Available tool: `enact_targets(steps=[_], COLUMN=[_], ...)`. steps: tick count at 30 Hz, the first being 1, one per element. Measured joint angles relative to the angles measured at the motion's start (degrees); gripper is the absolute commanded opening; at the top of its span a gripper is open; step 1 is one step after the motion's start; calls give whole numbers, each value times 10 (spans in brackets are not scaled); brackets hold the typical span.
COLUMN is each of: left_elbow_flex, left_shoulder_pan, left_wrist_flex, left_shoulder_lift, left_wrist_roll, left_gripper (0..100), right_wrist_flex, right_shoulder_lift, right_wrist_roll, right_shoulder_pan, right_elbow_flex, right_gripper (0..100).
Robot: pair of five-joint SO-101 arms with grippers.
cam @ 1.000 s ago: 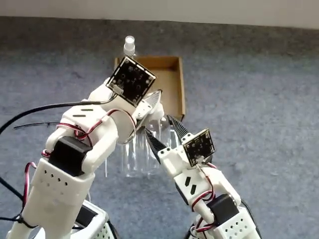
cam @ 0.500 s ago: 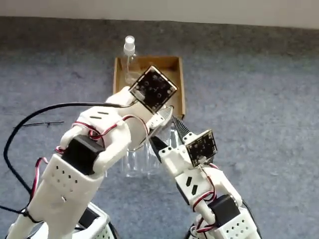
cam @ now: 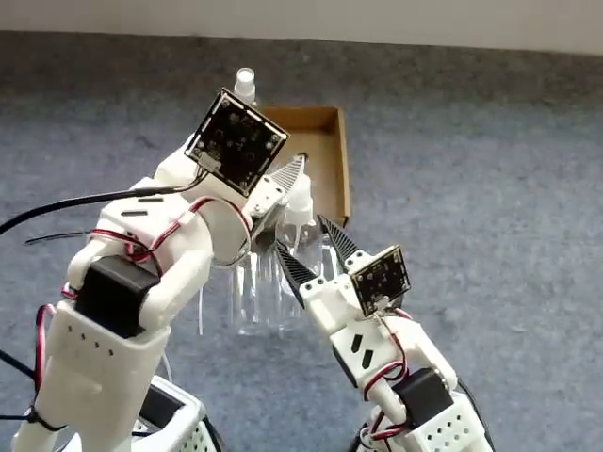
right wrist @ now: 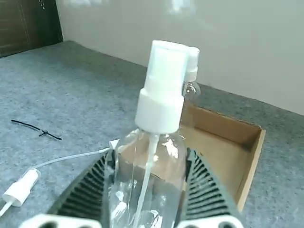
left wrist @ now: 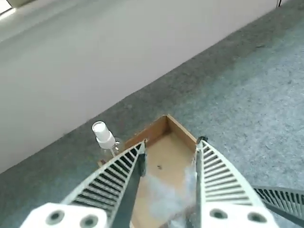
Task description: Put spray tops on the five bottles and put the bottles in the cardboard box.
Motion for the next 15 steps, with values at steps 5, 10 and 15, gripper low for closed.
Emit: enact_targets(steps=[5, 10, 15], left_elbow_flex=[56, 76, 34], left_shoulder_pan=[4, 0, 2], left_wrist_flex=[0, -4, 13], left_shoulder_lift=[0, -9, 0], left_wrist_roll=[-17, -34, -34], left_gripper=[167, 167, 167], right_wrist_flex=[1, 2, 1], right_shoulder_lift=[1, 2, 0], right_wrist_roll=[0, 1, 1], right_shoulder_pan=[0, -1, 0], right_elbow_flex=[1, 1, 0], right_gripper=[4, 4, 4])
